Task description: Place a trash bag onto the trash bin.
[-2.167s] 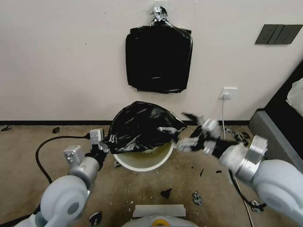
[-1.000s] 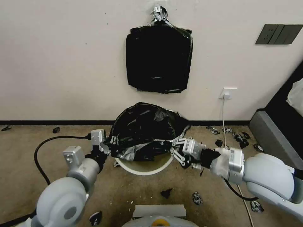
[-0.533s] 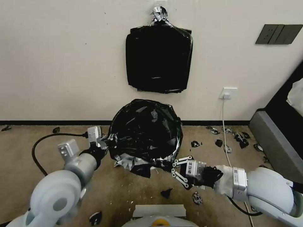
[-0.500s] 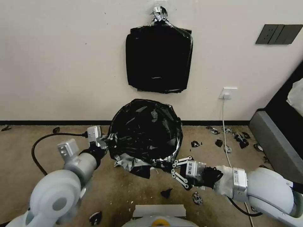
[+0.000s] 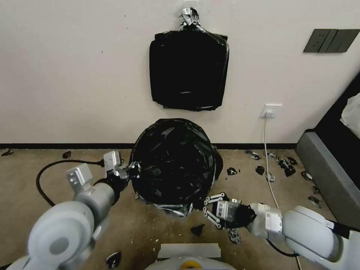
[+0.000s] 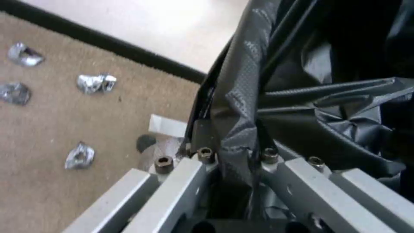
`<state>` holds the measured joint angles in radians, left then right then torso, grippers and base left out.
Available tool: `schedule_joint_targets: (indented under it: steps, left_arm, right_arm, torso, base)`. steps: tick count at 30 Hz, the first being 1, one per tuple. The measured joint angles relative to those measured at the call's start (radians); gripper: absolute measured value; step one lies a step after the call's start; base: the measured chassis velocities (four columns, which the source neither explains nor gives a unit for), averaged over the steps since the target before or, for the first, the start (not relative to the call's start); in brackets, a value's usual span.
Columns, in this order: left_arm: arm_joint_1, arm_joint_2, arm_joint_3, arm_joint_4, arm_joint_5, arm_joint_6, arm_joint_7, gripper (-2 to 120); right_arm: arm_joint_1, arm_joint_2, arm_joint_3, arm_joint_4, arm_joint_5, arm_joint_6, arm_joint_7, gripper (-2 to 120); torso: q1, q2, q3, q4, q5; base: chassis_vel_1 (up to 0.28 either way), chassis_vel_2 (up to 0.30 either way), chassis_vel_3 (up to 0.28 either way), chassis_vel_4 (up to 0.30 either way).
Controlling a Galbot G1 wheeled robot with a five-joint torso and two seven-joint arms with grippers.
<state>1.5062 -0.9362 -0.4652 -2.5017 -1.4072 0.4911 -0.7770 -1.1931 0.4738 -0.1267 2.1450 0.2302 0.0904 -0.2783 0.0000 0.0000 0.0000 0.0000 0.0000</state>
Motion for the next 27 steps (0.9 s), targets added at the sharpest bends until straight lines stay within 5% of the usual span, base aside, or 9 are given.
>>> schedule_joint_targets:
  steps: [16,27]
  left_arm:
    - [0.031,-0.017,-0.003,0.000,0.008,0.005,-0.003,4]
    - [0.009,-0.026,-0.014,0.031,0.037,-0.031,0.003,4]
  right_arm:
    - [-0.035,0.029,0.006,-0.080,-0.050,-0.020,0.035,0]
    - [-0.095,0.028,0.049,-0.067,-0.014,0.030,0.043,39]
  torso:
    - [0.000,0.000,0.000,0.0000,0.0000]
    - [0.000,0.000,0.000,0.0000,0.0000]
  base:
    - [0.000,0.000,0.000,0.000]
    - [0.000,0.000,0.000,0.000]
